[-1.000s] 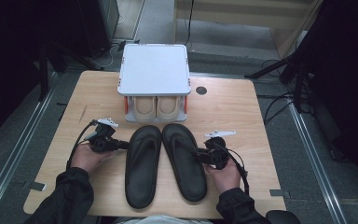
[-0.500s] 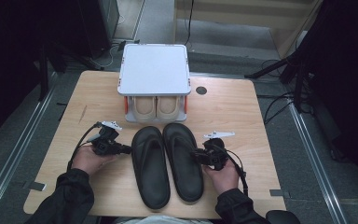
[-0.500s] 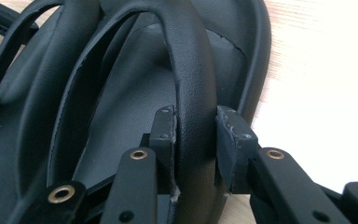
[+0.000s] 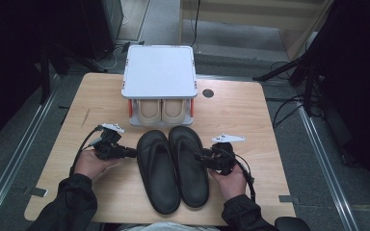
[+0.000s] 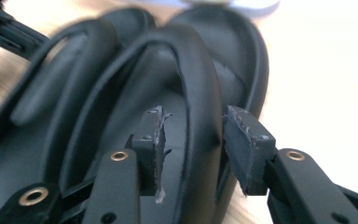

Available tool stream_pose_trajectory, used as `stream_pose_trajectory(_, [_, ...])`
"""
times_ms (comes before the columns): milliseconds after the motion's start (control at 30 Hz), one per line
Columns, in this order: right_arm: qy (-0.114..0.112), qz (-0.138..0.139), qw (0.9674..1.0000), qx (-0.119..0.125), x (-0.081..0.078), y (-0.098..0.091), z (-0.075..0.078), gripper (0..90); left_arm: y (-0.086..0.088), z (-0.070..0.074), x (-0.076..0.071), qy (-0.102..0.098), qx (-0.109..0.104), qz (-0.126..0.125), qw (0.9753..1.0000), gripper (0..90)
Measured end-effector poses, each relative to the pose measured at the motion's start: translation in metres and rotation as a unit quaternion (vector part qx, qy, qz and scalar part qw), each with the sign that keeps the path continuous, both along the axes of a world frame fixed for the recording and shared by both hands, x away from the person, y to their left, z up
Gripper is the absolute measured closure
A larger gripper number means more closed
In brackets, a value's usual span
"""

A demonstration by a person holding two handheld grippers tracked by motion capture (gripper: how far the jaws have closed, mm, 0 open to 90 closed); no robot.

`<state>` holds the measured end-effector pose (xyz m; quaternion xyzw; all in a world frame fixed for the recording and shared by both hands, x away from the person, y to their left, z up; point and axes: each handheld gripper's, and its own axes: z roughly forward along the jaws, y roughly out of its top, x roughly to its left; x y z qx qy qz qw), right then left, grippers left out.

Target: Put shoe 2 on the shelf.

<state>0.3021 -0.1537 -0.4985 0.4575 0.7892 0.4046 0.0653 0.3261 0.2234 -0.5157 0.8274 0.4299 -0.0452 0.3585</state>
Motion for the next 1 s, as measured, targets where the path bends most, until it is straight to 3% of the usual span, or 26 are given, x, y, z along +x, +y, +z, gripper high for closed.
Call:
stream_pose_trajectory(67, [-0.014, 0.0, 0.9998, 0.011, -0.003, 0.001, 0.006, 58.3, 0.002, 0.003, -0.001, -0.001, -0.011, 0.007, 0.9999, 78.4])
stream_pose_trajectory(200, [-0.018, 0.001, 0.9996, 0.021, -0.009, 0.004, 0.011, 58.0, 0.003, 0.009, -0.003, -0.009, -0.013, 0.006, 0.9999, 75.4])
stream_pose_trajectory(333, [-0.031, 0.01, 0.9993, 0.018, -0.015, 0.013, 0.015, 56.6, 0.007, 0.013, -0.005, -0.014, -0.025, 0.014, 0.9995, 71.6])
stream_pose_trajectory(433, [-0.039, 0.018, 0.9991, 0.003, -0.018, 0.019, 0.014, 55.2, 0.009, 0.016, -0.006, -0.02, -0.029, 0.016, 0.9992, 67.1])
stream_pose_trajectory(533, [-0.038, 0.023, 0.999, -0.001, -0.019, 0.022, 0.013, 53.9, 0.01, 0.019, -0.006, -0.027, -0.024, 0.013, 0.9993, 63.4])
stream_pose_trajectory(700, [-0.033, 0.025, 0.9991, 0.012, -0.026, 0.034, 0.015, 47.4, 0.011, 0.021, -0.007, -0.03, -0.027, 0.017, 0.999, 56.8])
stream_pose_trajectory(1000, [-0.035, 0.038, 0.9987, 0.004, -0.036, 0.056, 0.009, 44.3, 0.018, 0.024, -0.009, -0.04, -0.026, 0.032, 0.9984, 51.2])
